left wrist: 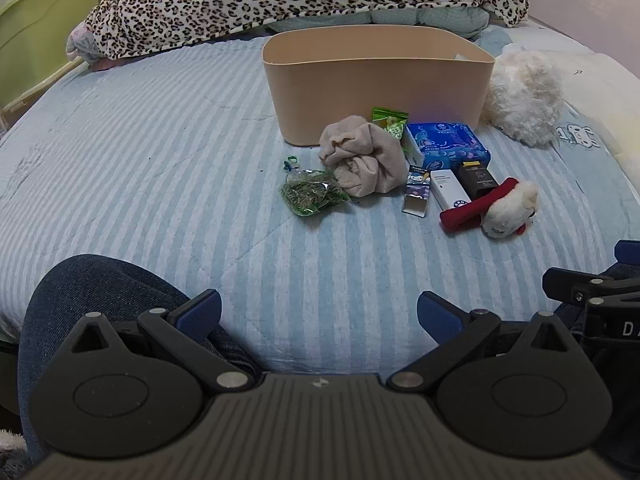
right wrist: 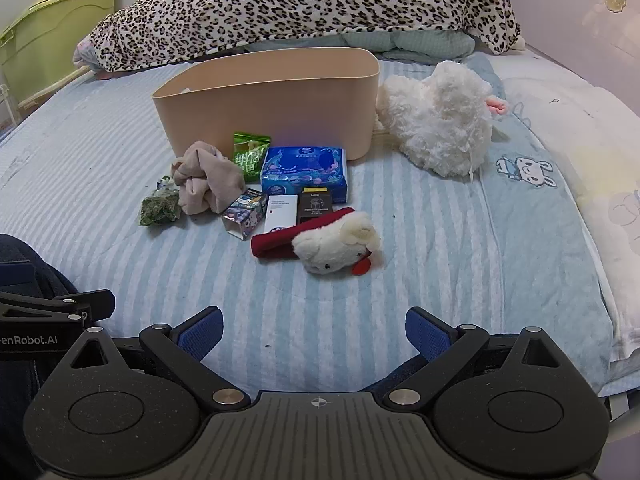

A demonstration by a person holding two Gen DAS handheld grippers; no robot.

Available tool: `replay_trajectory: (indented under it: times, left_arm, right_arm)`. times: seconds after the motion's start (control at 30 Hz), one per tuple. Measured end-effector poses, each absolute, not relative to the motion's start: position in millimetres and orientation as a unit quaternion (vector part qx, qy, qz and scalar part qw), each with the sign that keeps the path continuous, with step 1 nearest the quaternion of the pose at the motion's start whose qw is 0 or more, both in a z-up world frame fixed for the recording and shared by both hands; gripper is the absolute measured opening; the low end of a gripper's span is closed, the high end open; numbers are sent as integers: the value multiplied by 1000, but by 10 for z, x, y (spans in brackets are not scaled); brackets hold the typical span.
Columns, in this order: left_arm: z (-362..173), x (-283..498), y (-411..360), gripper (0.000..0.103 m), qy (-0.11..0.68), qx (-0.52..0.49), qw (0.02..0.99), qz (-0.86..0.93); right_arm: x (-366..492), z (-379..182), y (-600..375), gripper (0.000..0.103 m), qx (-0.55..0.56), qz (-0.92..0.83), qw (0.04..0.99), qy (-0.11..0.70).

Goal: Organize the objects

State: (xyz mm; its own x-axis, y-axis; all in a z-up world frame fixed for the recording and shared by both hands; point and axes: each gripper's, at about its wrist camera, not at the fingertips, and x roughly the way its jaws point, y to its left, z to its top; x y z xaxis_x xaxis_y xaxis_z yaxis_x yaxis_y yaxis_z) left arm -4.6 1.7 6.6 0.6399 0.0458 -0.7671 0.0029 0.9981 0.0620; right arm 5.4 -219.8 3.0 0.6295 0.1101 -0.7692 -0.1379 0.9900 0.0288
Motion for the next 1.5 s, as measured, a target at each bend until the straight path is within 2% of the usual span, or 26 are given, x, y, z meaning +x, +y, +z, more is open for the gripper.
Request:
replay_trajectory:
  times: [1.5]
  left_arm:
    - [-20,-14,-116,103,435,43,899,-1]
  right_arm:
    - [120,-76,-2283,99,-7,60,899,434]
